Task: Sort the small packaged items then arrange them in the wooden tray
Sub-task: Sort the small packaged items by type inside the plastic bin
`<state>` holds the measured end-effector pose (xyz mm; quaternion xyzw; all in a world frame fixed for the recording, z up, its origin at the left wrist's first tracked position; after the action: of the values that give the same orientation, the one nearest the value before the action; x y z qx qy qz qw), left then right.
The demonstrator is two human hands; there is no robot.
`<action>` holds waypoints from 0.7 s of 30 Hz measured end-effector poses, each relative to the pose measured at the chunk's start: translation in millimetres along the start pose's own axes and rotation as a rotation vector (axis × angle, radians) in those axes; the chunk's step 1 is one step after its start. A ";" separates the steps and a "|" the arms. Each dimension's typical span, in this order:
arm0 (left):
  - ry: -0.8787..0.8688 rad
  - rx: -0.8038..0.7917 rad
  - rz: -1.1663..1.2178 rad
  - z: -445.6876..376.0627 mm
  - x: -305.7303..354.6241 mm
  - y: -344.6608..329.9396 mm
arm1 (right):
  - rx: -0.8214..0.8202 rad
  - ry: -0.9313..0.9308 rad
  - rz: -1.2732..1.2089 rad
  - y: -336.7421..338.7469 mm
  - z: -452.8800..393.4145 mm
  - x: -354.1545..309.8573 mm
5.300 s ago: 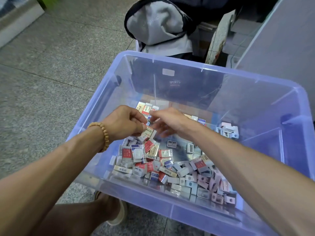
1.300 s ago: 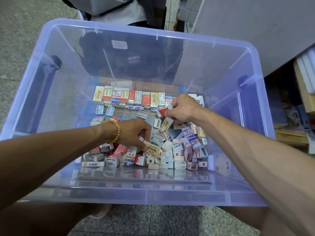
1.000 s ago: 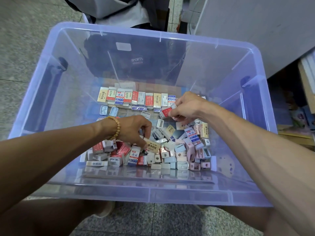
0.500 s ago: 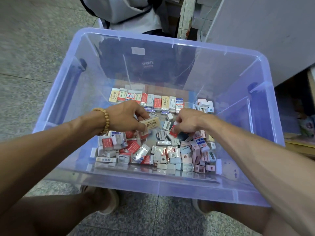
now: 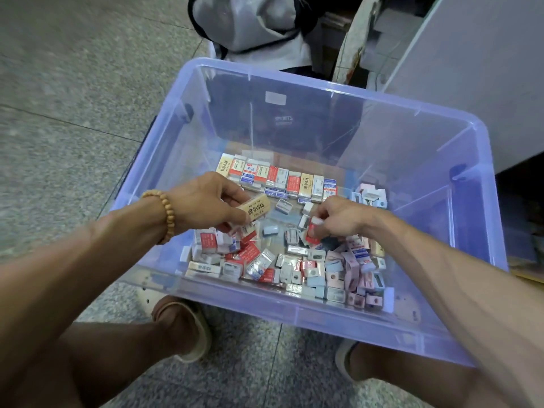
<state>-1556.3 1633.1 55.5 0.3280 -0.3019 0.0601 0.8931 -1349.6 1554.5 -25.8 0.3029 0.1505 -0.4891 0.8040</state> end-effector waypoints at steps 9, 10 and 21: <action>0.075 0.090 0.122 -10.3 -1.9 11.5 | 0.407 0.055 -0.889 19.5 -36.4 -33.2; 0.080 0.097 0.145 -11.6 -2.2 12.7 | 0.421 0.049 -0.902 16.0 -44.4 -37.6; 0.101 0.132 0.267 -16.3 -3.4 21.6 | 0.423 0.030 -0.551 2.5 -67.7 -58.6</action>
<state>-1557.5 1660.4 55.5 0.3394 -0.2930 0.2141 0.8678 -1371.7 1639.0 -45.6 0.4177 0.1338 -0.7037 0.5589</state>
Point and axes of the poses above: each hand's wrist, its own z-axis away from the middle knuckle, its own y-axis out of the back of the hand, x = y × z, the point moved 7 cm from there along -z, towards the middle knuckle, and after that the axes turned 13 degrees about -z, right-handed, at the moved point
